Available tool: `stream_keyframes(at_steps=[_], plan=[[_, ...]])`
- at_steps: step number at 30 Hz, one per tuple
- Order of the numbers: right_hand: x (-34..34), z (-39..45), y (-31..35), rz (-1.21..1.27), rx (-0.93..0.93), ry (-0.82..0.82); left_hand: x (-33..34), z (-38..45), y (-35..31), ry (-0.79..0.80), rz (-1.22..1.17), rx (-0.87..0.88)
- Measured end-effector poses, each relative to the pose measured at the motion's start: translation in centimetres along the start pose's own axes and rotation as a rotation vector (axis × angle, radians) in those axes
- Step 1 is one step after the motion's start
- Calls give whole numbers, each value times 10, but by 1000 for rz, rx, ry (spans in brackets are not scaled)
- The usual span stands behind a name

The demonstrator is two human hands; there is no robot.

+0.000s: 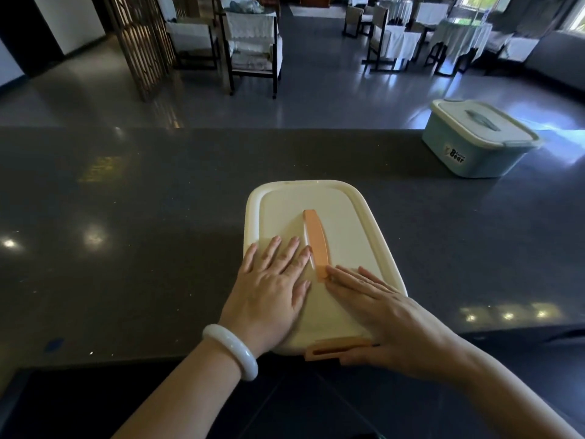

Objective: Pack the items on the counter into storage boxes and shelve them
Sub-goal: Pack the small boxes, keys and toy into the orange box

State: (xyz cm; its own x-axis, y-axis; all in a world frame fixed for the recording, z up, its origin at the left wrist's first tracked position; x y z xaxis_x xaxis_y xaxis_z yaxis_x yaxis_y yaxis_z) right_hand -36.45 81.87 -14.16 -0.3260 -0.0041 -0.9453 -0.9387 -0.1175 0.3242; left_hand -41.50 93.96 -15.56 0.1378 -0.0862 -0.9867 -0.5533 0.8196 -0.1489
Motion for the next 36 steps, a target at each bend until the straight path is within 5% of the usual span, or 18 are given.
stream_keyframes(at_steps=[28, 36], plan=[[-6, -6, 0, 108, 17, -88, 2, 12, 4, 127, -36, 15], [-54, 23, -58, 206, 340, -258, -15, 85, 22, 141, -1, -108]])
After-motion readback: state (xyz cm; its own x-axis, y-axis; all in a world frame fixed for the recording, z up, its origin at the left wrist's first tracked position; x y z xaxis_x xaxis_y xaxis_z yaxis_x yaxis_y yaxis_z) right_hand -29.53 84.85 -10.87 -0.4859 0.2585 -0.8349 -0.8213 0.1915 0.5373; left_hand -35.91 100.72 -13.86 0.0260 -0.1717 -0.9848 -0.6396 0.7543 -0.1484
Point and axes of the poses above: each hand's wrist, its own z-axis towards the middle knuckle, its own x-axis out of the palm, y = z × x, the point moved 10 cm from there along z, towards the middle knuckle, and after that the axes turned 14 degrees about -x, right-handed, at the moved point
